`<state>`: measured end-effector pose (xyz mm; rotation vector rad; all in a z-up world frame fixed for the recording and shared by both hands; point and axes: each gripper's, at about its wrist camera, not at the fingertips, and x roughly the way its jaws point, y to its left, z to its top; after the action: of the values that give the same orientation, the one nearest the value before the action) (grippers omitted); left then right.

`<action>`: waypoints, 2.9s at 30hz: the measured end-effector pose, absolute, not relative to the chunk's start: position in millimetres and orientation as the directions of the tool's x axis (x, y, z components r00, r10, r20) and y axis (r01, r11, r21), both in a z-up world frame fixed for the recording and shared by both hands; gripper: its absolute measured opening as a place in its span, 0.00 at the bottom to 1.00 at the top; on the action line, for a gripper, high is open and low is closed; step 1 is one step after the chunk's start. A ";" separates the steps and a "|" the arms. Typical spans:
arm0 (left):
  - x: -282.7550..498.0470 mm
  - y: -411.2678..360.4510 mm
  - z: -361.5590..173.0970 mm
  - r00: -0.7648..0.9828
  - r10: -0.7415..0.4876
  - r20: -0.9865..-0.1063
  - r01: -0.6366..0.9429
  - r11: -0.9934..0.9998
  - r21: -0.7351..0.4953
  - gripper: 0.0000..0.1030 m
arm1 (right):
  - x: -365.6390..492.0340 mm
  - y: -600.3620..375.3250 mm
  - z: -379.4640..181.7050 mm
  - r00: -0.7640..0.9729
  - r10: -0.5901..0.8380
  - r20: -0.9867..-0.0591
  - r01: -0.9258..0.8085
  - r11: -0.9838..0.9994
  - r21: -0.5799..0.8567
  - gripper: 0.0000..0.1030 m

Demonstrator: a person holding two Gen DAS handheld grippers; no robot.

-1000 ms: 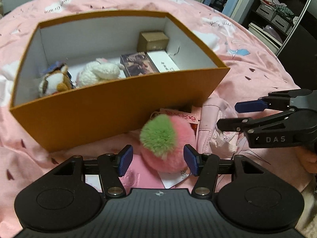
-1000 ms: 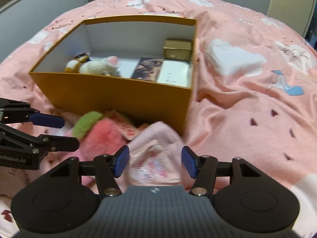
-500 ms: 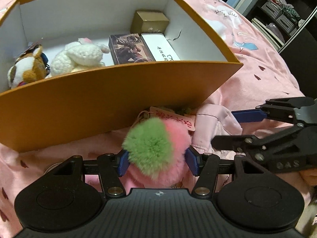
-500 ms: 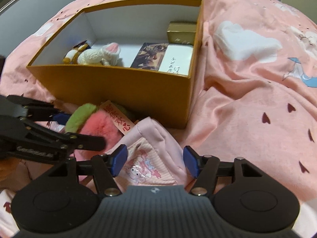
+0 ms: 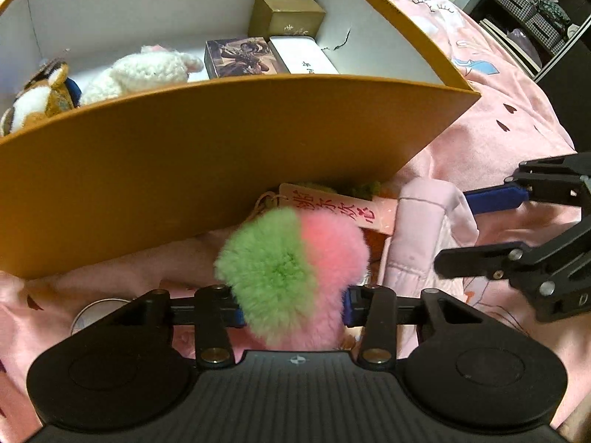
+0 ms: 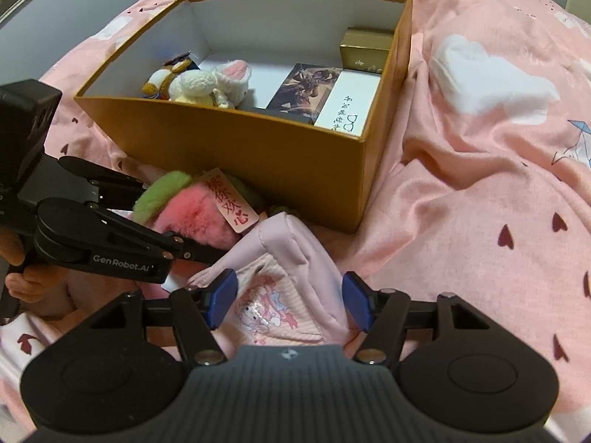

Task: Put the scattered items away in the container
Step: 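Grasp the pink-green pompom with the left gripper while the right grasps the pink bag, then lift the pompom and pink bag over the box and lower the bag in with the right gripper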

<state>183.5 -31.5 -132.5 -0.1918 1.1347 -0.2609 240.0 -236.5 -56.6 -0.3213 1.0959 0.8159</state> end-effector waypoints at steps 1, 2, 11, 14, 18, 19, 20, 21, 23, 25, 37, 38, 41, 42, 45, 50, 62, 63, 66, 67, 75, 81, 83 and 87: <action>181.9 -31.0 -130.1 0.404 -0.296 -0.866 0.111 0.955 -0.275 0.48 | 240.2 -237.4 -54.9 0.211 0.424 -0.881 -0.725 0.672 0.151 0.62; 179.6 -29.6 -127.1 0.411 -0.290 -0.864 0.113 0.957 -0.267 0.48 | 239.2 -238.4 -52.4 0.214 0.423 -0.881 -0.729 0.670 0.144 0.62; 160.2 -16.3 -99.6 0.485 -0.248 -0.839 0.106 0.969 -0.225 0.48 | 235.1 -235.2 -52.4 0.259 0.357 -0.897 -0.758 0.651 0.040 0.55; 154.5 -15.2 -92.7 0.504 -0.244 -0.829 0.106 0.970 -0.221 0.48 | 235.7 -236.2 -62.2 0.259 0.339 -0.904 -0.755 0.655 0.030 0.43; 145.6 -15.3 -84.0 0.533 -0.237 -0.812 0.118 0.971 -0.206 0.48 | 230.2 -235.0 -61.5 0.287 0.338 -0.896 -0.759 0.651 0.003 0.27; 143.1 -15.4 -81.7 0.540 -0.237 -0.808 0.121 0.972 -0.203 0.48 | 228.1 -235.3 -59.2 0.292 0.342 -0.893 -0.763 0.646 -0.002 0.25; 140.3 -15.5 -79.2 0.548 -0.236 -0.802 0.124 0.972 -0.201 0.48 | 225.1 -235.6 -56.4 0.298 0.348 -0.889 -0.769 0.639 -0.008 0.23; 137.5 -15.3 -76.6 0.556 -0.234 -0.797 0.126 0.972 -0.198 0.48 | 221.1 -235.8 -52.6 0.313 0.352 -0.882 -0.774 0.632 -0.022 0.17; 132.6 -14.7 -71.4 0.572 -0.229 -0.787 0.128 0.973 -0.190 0.48 | 214.1 -236.2 -44.7 0.328 0.367 -0.871 -0.787 0.616 -0.036 0.16; 125.6 -13.1 -65.7 0.588 -0.223 -0.778 0.129 0.975 -0.182 0.48 | 204.1 -234.5 -34.3 0.340 0.389 -0.856 -0.807 0.587 -0.054 0.15; 98.7 2.0 -25.9 0.680 -0.165 -0.714 0.112 0.986 -0.122 0.48 | 174.5 -217.3 44.6 0.467 0.473 -0.747 -0.855 0.457 -0.245 0.15; 97.8 3.8 -21.9 0.689 -0.162 -0.706 0.110 0.987 -0.118 0.48 | 175.1 -215.4 51.3 0.474 0.482 -0.737 -0.855 0.451 -0.255 0.15; 97.3 10.1 -11.6 0.714 -0.142 -0.685 0.097 0.990 -0.103 0.48 | 178.9 -210.8 72.8 0.499 0.510 -0.701 -0.849 0.448 -0.280 0.15; 97.4 13.6 -8.2 0.721 -0.134 -0.680 0.091 0.991 -0.099 0.48 | 181.5 -208.3 79.1 0.512 0.514 -0.688 -0.844 0.451 -0.291 0.15; 103.3 22.6 -0.2 0.736 -0.099 -0.670 0.061 0.995 -0.079 0.48 | 194.1 -198.8 91.0 0.557 0.511 -0.655 -0.817 0.479 -0.322 0.15; 115.9 37.7 10.1 0.761 -0.031 -0.647 0.016 0.999 -0.029 0.48 | 226.8 -175.3 93.5 0.605 0.488 -0.629 -0.771 0.558 -0.308 0.15; 159.6 68.5 13.4 0.767 0.069 -0.638 -0.044 0.997 0.056 0.48 | 315.7 -133.8 45.2 0.519 0.516 -0.682 -0.558 0.808 0.187 0.15; 161.6 70.9 12.9 0.768 0.072 -0.637 -0.045 0.997 0.058 0.48 | 320.9 -129.0 39.7 0.502 0.525 -0.687 -0.538 0.812 0.227 0.15; 168.3 77.8 11.9 0.765 0.082 -0.638 -0.054 0.996 0.064 0.48 | 333.3 -117.8 21.9 0.464 0.546 -0.698 -0.457 0.822 0.339 0.15; 170.2 79.8 11.3 0.763 0.086 -0.640 -0.057 0.996 0.066 0.48 | 336.8 -113.9 15.4 0.455 0.548 -0.702 -0.428 0.826 0.368 0.15; 179.5 87.4 5.2 0.746 0.082 -0.660 -0.053 0.997 0.064 0.48 | 353.2 -90.5 -31.7 0.410 0.553 -0.725 -0.246 0.832 0.496 0.14; 186.2 94.1 0.9 0.735 0.080 -0.674 -0.058 0.997 0.055 0.48 | 355.6 -67.2 -47.8 0.390 0.546 -0.741 -0.269 0.838 0.476 0.14; 187.8 95.5 -0.3 0.732 0.080 -0.677 -0.060 0.997 0.053 0.48 | 355.6 -57.5 -50.4 0.382 0.540 -0.750 -0.307 0.840 0.448 0.14; 189.9 96.8 -0.8 0.732 0.072 -0.678 -0.057 0.997 0.044 0.48 | 359.0 -37.1 -54.4 0.326 0.515 -0.793 -0.399 0.835 0.379 0.13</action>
<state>189.9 96.8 -0.8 0.0210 0.7466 0.0711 359.0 -37.1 -54.4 0.1219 1.0841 0.6014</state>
